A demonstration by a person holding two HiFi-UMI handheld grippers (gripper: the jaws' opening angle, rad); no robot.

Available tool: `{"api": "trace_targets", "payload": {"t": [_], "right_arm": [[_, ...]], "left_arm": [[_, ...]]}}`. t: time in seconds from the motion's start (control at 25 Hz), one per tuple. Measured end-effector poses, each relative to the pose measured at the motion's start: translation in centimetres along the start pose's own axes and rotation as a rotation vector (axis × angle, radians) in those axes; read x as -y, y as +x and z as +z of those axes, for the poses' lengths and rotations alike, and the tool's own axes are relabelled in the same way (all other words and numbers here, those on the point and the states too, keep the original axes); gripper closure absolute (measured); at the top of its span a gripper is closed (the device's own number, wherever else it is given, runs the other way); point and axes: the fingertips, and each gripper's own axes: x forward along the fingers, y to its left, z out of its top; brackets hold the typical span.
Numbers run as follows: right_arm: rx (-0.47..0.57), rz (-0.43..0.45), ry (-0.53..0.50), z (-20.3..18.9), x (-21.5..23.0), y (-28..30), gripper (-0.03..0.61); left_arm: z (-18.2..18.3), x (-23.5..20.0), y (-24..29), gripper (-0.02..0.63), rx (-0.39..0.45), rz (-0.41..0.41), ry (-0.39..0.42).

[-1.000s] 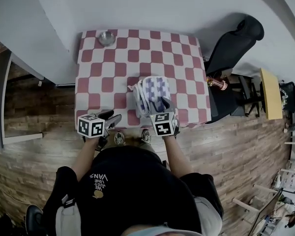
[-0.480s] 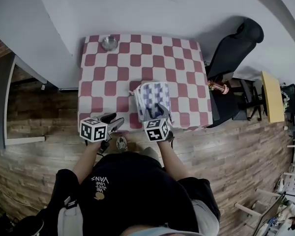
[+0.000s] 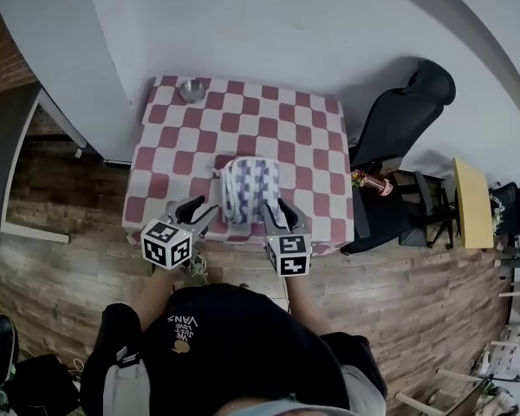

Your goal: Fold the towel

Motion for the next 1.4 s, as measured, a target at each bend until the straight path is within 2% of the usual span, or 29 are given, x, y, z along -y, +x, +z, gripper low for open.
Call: {"api": "trace_targets", "payload": {"t": [0.12, 0.24, 0.44, 0.6, 0.84, 1.04, 1.4], "right_arm": [[0.01, 0.006, -0.012, -0.2, 1.0, -2.1, 0.499], [0.012, 0.007, -0.031, -0.1, 1.4, -3.8, 0.568], [0.022, 0.028, -0.045, -0.3, 1.7, -6.4, 0.572], [0.039, 0.054, -0.054, -0.8, 1.9, -7.9, 0.572], [0.032, 0.077, -0.065, -2.7, 2.3, -9.8, 0.574], [0.022, 0.091, -0.05, -4.8, 2.3, -10.5, 0.574], [0.004, 0.135, -0.029, -7.0, 2.2, -11.1, 0.574]], "left_arm": [[0.7, 2.0, -0.9, 0.44, 0.054, 0.037, 0.038], [0.8, 3.1, -2.4, 0.502, 0.09, 0.084, 0.091], [0.7, 4.2, -4.6, 0.576, 0.119, 0.171, 0.168], [0.2, 5.5, -5.5, 0.601, 0.118, 0.212, 0.215], [-1.5, 7.5, -6.0, 0.611, 0.126, 0.238, 0.18], [-3.2, 9.1, -6.0, 0.611, 0.116, 0.255, 0.187], [-7.1, 10.3, -6.7, 0.611, 0.061, 0.312, 0.169]]}}
